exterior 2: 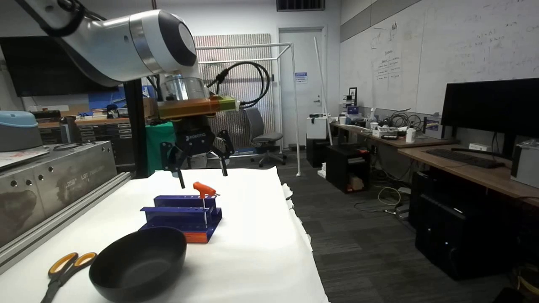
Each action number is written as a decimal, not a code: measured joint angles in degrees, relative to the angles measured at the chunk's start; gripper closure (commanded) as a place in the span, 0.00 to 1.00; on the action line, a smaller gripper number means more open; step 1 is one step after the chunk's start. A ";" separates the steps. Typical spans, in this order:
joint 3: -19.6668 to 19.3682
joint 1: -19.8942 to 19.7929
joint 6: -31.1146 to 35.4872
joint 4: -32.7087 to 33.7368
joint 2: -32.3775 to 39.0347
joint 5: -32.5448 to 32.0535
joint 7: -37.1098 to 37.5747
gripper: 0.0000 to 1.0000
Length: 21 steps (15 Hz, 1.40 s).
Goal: Put the red object in the bowl
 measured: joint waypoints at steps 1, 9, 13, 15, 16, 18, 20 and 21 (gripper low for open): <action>0.22 -0.21 -0.05 1.06 1.21 0.88 -0.75 0.00; 2.24 -1.98 -1.00 6.56 7.72 5.82 -5.73 0.10; 2.58 -2.13 -1.03 8.37 10.11 5.82 -5.97 0.51; 2.84 -2.20 -1.06 9.21 11.05 5.82 -5.98 0.66; 2.95 -2.20 -1.07 9.60 11.46 5.82 -5.98 0.73; 3.18 -2.21 -1.19 10.41 12.07 5.82 -5.98 0.88; 3.30 -2.21 -1.37 11.15 12.42 5.83 -5.97 0.97; 3.29 -2.24 -1.44 11.45 12.45 5.77 -5.93 0.93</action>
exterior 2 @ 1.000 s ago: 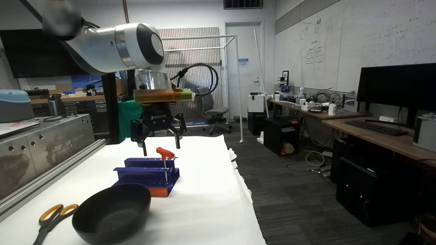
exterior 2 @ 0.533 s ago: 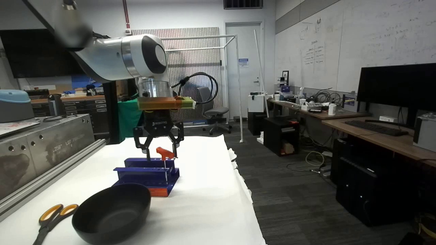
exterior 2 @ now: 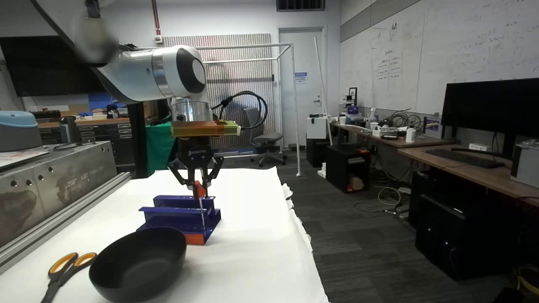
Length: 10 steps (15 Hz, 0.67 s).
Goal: Put the red object in the bowl
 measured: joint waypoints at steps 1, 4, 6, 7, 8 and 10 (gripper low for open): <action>0.00 -0.06 -0.31 0.28 0.00 0.00 0.00 0.92; -0.02 -0.22 -1.15 1.19 -0.08 0.00 0.56 0.93; -0.12 -0.24 -2.05 1.93 -0.65 -0.15 2.21 0.93; -0.15 -0.24 -2.95 2.33 -1.36 -0.28 3.47 0.93; -0.18 -0.23 -4.16 2.64 -2.34 -0.29 5.15 0.93; -0.26 -0.18 -10.11 3.82 -4.73 -0.59 9.00 0.94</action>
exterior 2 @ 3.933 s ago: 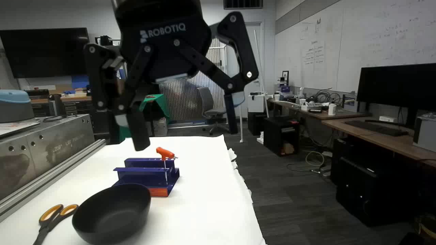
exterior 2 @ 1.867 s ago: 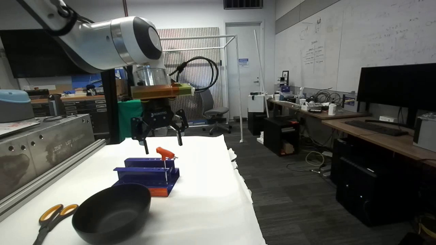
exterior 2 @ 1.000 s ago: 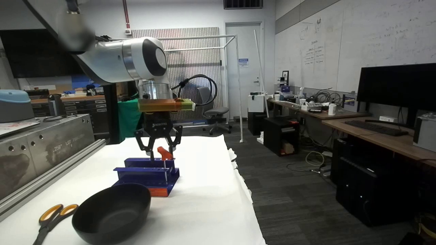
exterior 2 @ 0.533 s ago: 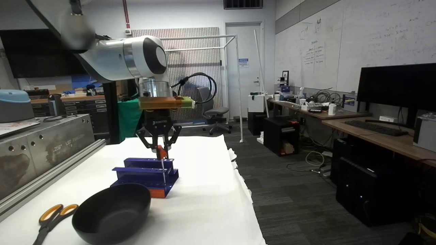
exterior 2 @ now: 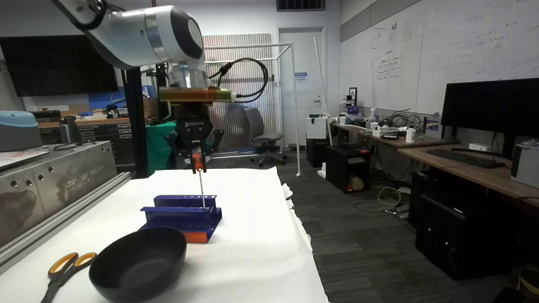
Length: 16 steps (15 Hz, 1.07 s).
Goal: Put the red object in the bowl
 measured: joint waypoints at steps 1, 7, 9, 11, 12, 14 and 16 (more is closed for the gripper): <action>-0.06 0.04 -4.21 0.85 -0.98 -0.34 1.92 0.94; -0.56 0.05 -29.06 7.61 -0.99 -1.52 10.59 0.95; -0.72 -0.19 -35.05 9.83 1.62 -0.23 10.63 0.95; -0.72 -0.65 -39.25 11.83 5.17 2.24 10.32 0.95; -0.70 -0.86 -40.93 12.78 7.09 3.66 9.98 0.95; -0.56 -1.22 -43.84 14.58 10.83 7.02 9.09 0.95; -0.26 -1.59 -46.36 16.32 14.16 10.93 8.63 0.95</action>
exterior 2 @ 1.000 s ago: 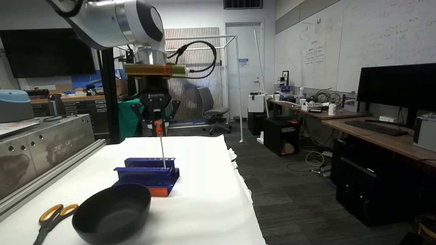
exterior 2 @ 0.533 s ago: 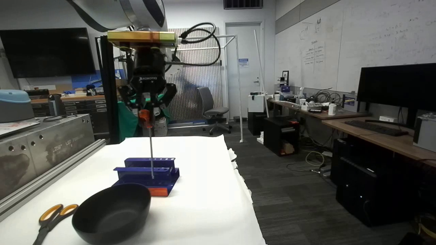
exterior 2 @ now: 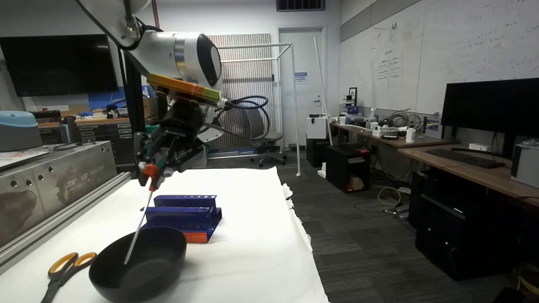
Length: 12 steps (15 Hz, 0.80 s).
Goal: Put the red object in the bowl
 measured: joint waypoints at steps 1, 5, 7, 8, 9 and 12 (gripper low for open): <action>0.09 -0.10 -0.46 0.78 1.33 1.88 0.00 0.95; 0.22 -0.13 4.26 1.70 3.24 6.02 0.00 0.95; 0.31 -0.01 10.21 1.45 3.22 6.04 0.00 0.95; 0.32 0.10 13.41 1.08 3.21 6.03 0.00 0.95; 0.32 0.24 16.55 0.48 3.19 5.94 0.00 0.95; 0.32 0.51 22.57 -2.00 3.23 5.71 0.03 0.95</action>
